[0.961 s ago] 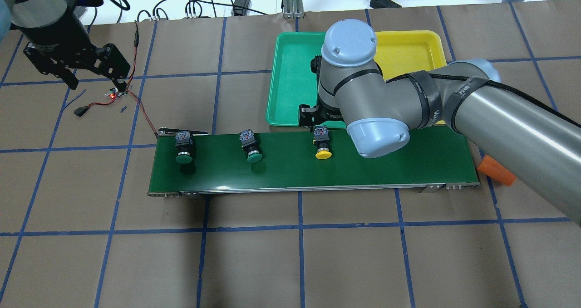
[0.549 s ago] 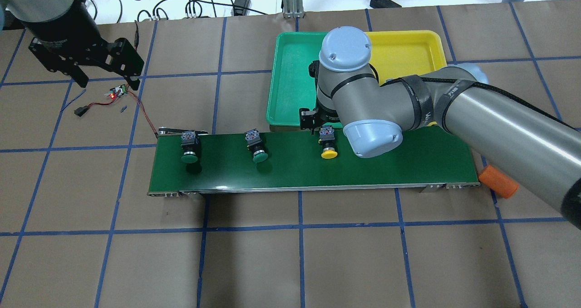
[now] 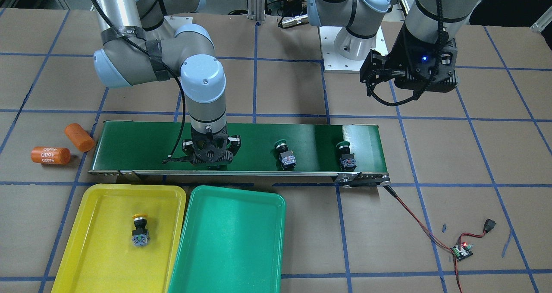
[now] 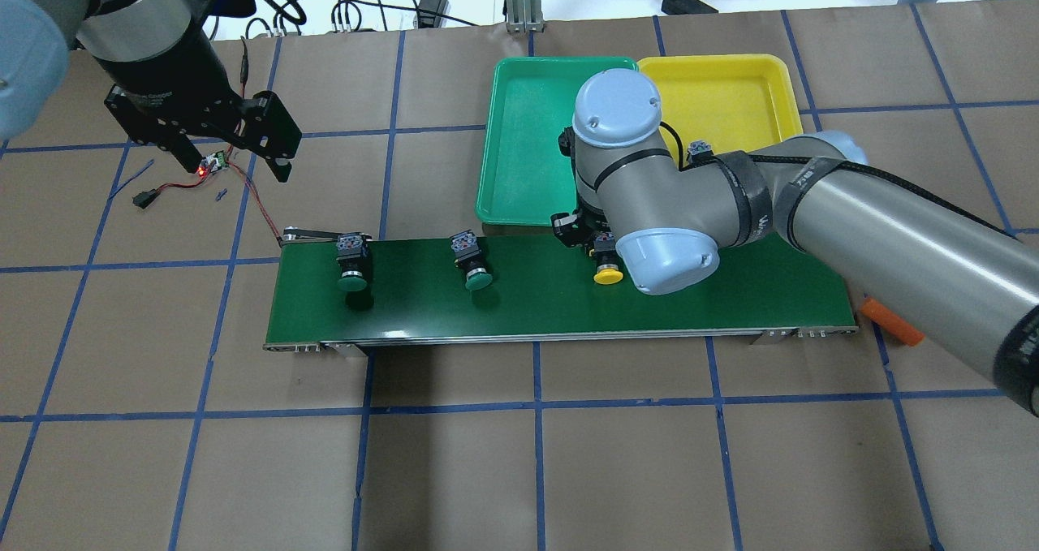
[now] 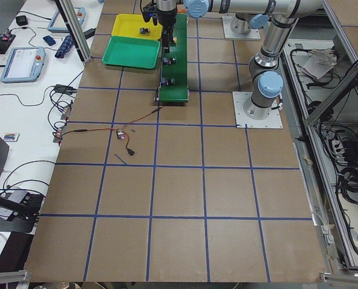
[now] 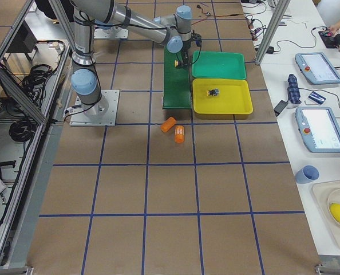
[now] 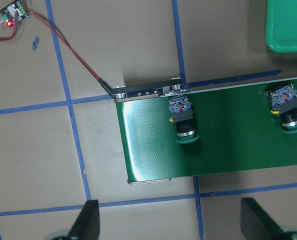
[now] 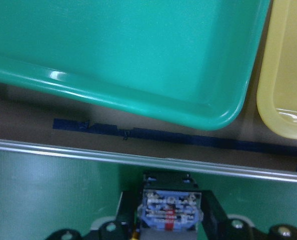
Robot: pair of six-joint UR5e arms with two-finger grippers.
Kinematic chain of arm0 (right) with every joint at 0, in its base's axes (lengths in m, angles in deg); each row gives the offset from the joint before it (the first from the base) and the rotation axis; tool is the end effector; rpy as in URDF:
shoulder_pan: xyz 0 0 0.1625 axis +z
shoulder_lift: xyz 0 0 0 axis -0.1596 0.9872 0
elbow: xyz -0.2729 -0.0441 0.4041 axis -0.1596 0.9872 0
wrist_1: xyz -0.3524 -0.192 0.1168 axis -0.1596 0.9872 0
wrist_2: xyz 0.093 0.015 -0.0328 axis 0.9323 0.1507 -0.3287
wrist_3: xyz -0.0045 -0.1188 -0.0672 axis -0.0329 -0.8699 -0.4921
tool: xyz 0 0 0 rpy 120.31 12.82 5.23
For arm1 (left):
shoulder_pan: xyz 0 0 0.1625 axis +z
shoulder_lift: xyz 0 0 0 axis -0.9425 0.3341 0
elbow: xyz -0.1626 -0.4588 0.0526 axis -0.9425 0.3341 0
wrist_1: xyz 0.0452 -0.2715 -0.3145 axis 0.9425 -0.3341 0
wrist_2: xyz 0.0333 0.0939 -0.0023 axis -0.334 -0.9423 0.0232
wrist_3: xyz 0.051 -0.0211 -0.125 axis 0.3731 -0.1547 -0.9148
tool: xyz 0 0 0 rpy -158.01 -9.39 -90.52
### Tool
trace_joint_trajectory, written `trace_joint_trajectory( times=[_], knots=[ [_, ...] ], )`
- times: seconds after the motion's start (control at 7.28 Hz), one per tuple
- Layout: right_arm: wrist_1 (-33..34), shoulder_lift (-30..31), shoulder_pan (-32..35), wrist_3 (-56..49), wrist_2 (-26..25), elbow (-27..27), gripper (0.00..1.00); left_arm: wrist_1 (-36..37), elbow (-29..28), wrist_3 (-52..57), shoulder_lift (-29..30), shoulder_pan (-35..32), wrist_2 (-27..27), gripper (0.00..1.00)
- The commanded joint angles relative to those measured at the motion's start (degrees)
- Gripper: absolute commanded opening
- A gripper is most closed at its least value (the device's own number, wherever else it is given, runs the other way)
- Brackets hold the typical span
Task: Sort buttons by color to trays
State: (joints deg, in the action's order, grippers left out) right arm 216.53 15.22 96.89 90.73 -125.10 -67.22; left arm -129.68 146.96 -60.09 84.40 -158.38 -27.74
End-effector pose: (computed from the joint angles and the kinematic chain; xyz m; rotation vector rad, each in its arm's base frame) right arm 0.2841 -0.5364 0.2691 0.2104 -3.0826 0.1190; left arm -0.1057 -0.4991 0.5201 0.1970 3.0699 0.0739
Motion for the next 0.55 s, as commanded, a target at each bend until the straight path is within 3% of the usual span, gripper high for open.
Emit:
trace_joint_trajectory(
  times=[0.0,0.14,0.41],
  knots=[
    [0.3,-0.3,-0.7,-0.2,0.4,0.7,0.00,0.1,0.9,-0.3,-1.1,-0.3,1.7,1.00],
    [0.2,-0.1,-0.8,-0.8,0.3,2.4,0.00,0.1,1.1,-0.8,-1.4,-0.3,4.5,1.00],
    [-2.0,-0.4,-2.0,-5.5,-0.3,7.4,0.00,0.3,1.8,-0.8,-1.3,-0.9,4.0,1.00]
  ],
)
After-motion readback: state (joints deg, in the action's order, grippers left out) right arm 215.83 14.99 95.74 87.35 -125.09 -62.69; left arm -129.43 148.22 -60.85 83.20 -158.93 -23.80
